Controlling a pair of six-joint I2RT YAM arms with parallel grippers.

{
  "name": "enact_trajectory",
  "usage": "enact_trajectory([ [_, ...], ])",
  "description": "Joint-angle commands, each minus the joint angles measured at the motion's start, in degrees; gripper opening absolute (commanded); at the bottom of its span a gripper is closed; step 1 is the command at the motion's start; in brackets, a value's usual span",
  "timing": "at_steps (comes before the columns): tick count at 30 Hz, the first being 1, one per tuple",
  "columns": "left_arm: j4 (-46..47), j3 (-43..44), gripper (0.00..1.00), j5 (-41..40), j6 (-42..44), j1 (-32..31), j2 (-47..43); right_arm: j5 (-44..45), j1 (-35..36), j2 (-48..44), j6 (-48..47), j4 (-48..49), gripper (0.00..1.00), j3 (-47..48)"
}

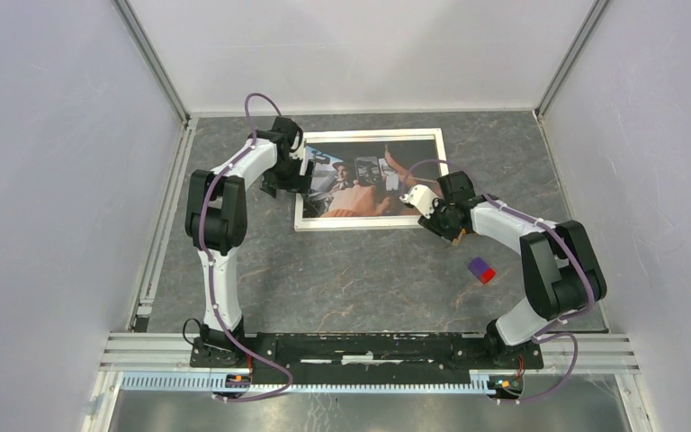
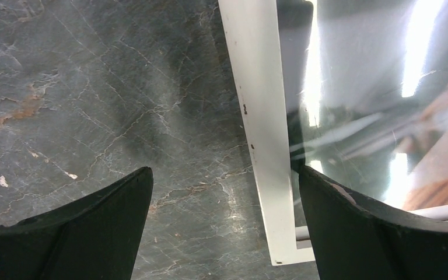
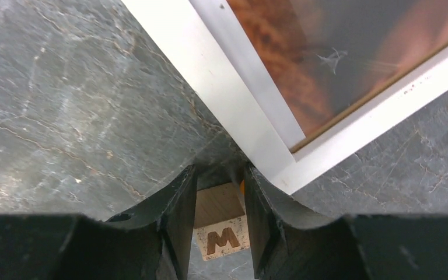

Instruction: Take the photo out of the frame

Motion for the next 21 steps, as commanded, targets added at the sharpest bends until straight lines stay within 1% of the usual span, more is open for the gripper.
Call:
enact_trajectory([
  [1,0.4,0.3,1.00,-1.6,2.8,0.1,0.7,3.3,-3.5,0.0,-4.4,-3.7,0.42,-2.6],
  [5,-0.5,-0.1,1.00,-5.3,3.2,0.5,1.0,2.6,-4.5,-0.7,-5.1,-4.9,0.43,-1.6],
  [9,-1.2,-1.5,0.99,-5.5,3.2,3.3,0.1,0.4,-4.6,-1.1,-4.1,-6.6,0.46,0.9],
  [13,-1.1,-4.3,0.99,-5.8,8.2,5.1,-1.6,-2.7,-4.7,-1.7,-2.9,-8.6,0.51,3.7],
  [17,-1.1,-6.1,0.99,-6.8,10.7,7.1,-2.8,-5.5,-4.6,-2.4,-1.5,-9.8,0.57,6.3],
  [21,-1.2,-7.5,1.00,-6.5,14.1,10.4,-4.1,-9.1,-4.6,-2.8,0.7,-10.9,0.59,8.8],
])
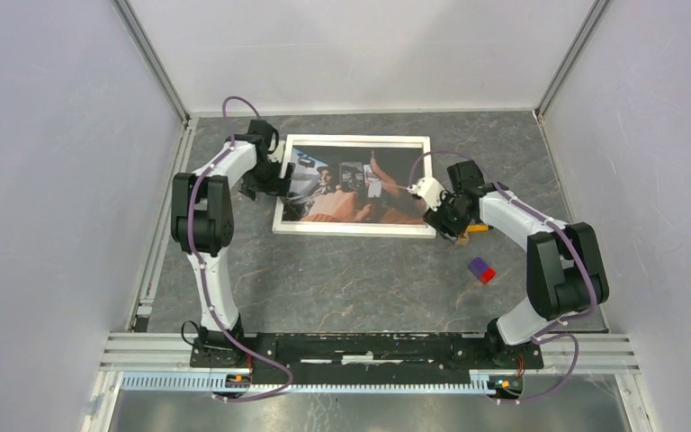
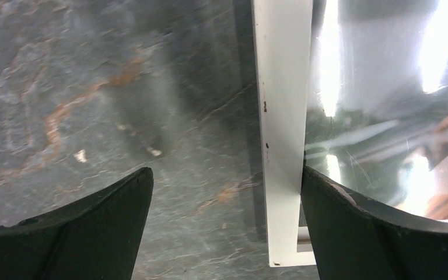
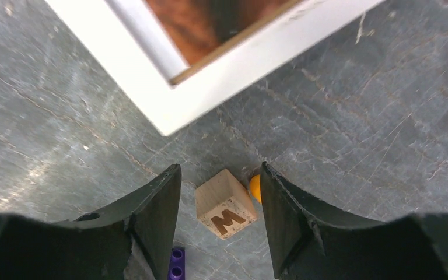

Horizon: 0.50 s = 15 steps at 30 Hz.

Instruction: Take the photo out of the frame

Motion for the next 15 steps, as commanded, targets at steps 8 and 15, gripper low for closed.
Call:
enact_trajectory([
  [8,-3.4,-1.2,1.00,9.0,19.5,9.6,-9.6,-12.4,-0.4,-5.3,7.9,-1.2,0.67,7.3],
  [15,-5.8,-6.0,1.00,19.0,33.9,0.9,-23.7,-17.6,-3.7,-10.7,16.4,3.2,0.80,10.2],
])
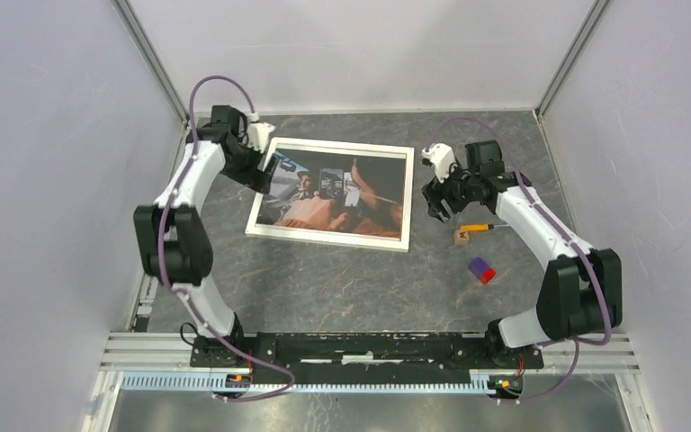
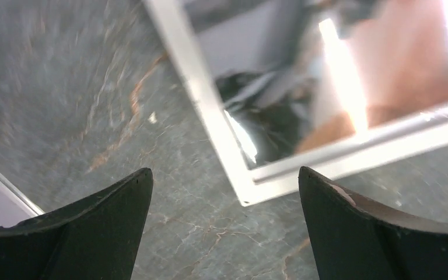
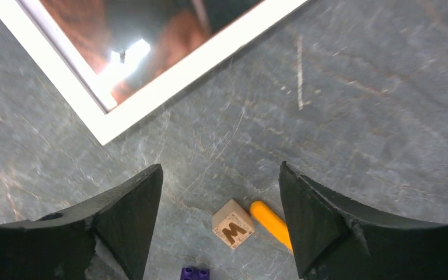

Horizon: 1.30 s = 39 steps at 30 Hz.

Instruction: Take the photo out of the frame

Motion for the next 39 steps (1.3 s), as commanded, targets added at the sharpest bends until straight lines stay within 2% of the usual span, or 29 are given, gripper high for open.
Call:
enact_trajectory([
  [1,-1.8,-4.7,1.00,9.0,15.4,-9.5,-12.0,-5.2,-2.5,-5.4,7.8,4.5,0.82,3.6],
  [6,-1.5,-13.2,1.00,13.6,25.0,-20.1,-16.0,-7.1,-6.9,-8.8,15.2,8.0,0.92,3.5],
  [8,-0.3,-15.2,1.00,11.4,26.6,-24.5,-14.9,-6.4,-8.7,-9.5,17.3,8.8,0.98,3.1],
  [13,4.5,-16.9,0.98,5.7,27.4,-32.8,-10.1,-5.5,-11.8,-9.4,22.2,11.8,0.98,0.8],
  [18,5.9,-16.3,0.82,1.4,27.3,-36.9,-4.2,-5.9,-13.3,-11.7,27.9,21.0,0.98,-4.0],
  [23,9.1,-18.1,0.69,-3.0,27.6,-41.1,-1.7,-4.7,-13.3,-15.1,23.9,24.4,0.98,-6.0],
  [27,10.2,-20.1,0.61,-4.5,29.5,-45.5,-1.1,7.7,-13.8,-15.7,30.6,25.0,0.98,-8.5],
  [30,10.5,-21.8,0.54,-4.7,30.7,-48.5,-1.6,0.2,-14.7,-13.7,25.7,21.8,0.98,-7.5],
  [33,9.7,-22.3,0.39,-3.0,29.9,-50.4,-2.0,-4.6,-14.7,-13.2,24.9,21.4,0.98,-9.0],
  [37,8.7,-23.3,0.29,-1.0,27.6,-52.8,-3.1,-9.8,-14.7,-13.2,26.2,21.7,0.98,-11.8],
  [39,9.1,-25.0,0.28,0.0,26.7,-53.4,-4.1,-11.2,-14.7,-12.7,27.1,22.6,0.98,-13.8],
])
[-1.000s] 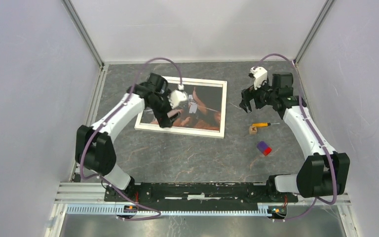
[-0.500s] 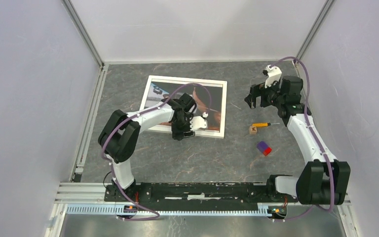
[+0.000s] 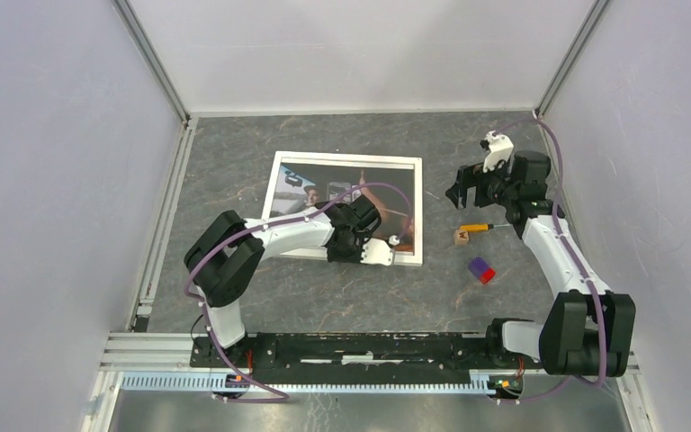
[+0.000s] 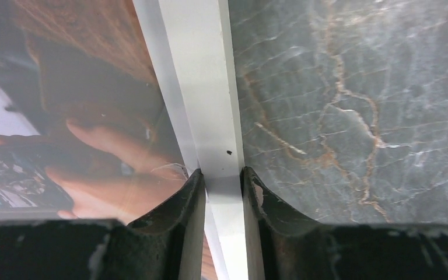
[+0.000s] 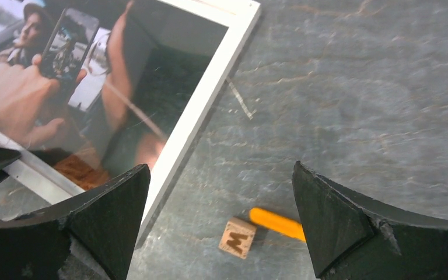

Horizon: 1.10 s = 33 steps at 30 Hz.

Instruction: Take the photo out of the frame

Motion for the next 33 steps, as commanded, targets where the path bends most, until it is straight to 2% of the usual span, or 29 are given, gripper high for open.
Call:
enact_trajectory([
  [1,-2.0,-4.3,0.28,7.7,-1.9,-2.9,-1.6,-6.6,0.0,1.0,1.6,1.6,0.98,-3.6],
  [3,-2.3,-4.8,0.29,7.6,-3.7,-3.2,-1.6,-8.9,0.2,1.8,2.5,1.4,0.98,-4.6],
  [7,-0.2,-4.9,0.48,6.1,-10.1,-3.4,-2.4,-9.7,0.3,2.0,8.6,4.2,0.98,-7.5],
  [10,2.7,-4.6,0.49,3.8,-13.5,-3.8,-1.7,-10.4,0.4,3.6,11.2,3.6,0.98,-7.7],
  [11,3.5,-4.3,0.49,3.2,-14.5,-3.8,-1.1,-11.6,0.4,4.2,11.2,2.9,0.98,-7.6],
  [12,3.8,-4.1,0.42,2.9,-15.1,-3.8,-0.7,-13.0,0.5,5.1,10.7,2.2,0.98,-7.6],
  [15,3.6,-3.5,0.05,3.4,-16.3,-3.8,-0.3,-14.4,0.5,7.3,11.5,0.3,0.98,-8.3],
  [16,3.0,-3.2,0.02,3.8,-16.6,-3.8,-0.6,-14.8,0.5,7.6,11.8,0.1,0.98,-8.7],
  [19,1.4,-3.3,0.02,6.4,-16.9,-3.8,-3.9,-16.6,0.6,8.0,14.5,1.8,0.98,-10.1],
  [24,1.6,-3.8,0.02,5.8,-17.5,-3.6,-9.3,-19.2,0.7,8.1,21.3,7.1,0.95,-12.5],
  [33,2.7,-5.6,0.02,7.5,-16.4,-3.0,-15.5,-24.6,1.1,15.0,26.1,9.9,0.92,-13.2],
])
